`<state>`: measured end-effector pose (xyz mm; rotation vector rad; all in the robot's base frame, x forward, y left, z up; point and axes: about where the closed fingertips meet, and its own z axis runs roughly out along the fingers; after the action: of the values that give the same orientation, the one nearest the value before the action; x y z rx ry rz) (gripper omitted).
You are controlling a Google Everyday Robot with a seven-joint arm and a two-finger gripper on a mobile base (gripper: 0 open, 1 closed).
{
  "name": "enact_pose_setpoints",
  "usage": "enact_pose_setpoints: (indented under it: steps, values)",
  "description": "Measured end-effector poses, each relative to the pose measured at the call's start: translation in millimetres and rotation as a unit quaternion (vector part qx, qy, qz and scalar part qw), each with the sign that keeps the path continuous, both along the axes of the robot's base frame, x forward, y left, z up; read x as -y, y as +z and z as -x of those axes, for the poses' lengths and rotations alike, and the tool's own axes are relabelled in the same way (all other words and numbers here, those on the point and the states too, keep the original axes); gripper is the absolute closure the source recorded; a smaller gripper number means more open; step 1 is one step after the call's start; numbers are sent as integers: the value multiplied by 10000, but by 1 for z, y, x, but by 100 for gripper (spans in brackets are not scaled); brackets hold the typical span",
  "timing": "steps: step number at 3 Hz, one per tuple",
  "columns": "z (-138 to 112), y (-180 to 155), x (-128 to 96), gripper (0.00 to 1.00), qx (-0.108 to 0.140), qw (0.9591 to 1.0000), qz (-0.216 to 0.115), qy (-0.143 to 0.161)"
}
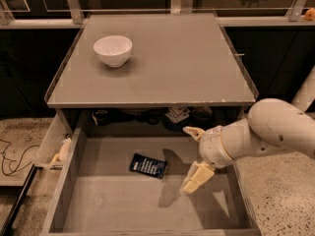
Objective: Pick rxbar blueberry from top drawer and place on counter
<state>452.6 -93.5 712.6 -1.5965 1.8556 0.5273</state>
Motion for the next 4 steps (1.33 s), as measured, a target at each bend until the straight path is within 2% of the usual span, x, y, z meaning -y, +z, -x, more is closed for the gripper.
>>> enact_pose_setpoints:
  steps: [1,2,4]
  values:
    - [-3,-23,-28,0,48,9997,-250,44]
    - [-12,-53,-39,0,78,9997,-229,-6]
    - [-33,-93,-42,0,195,9998,7,-97]
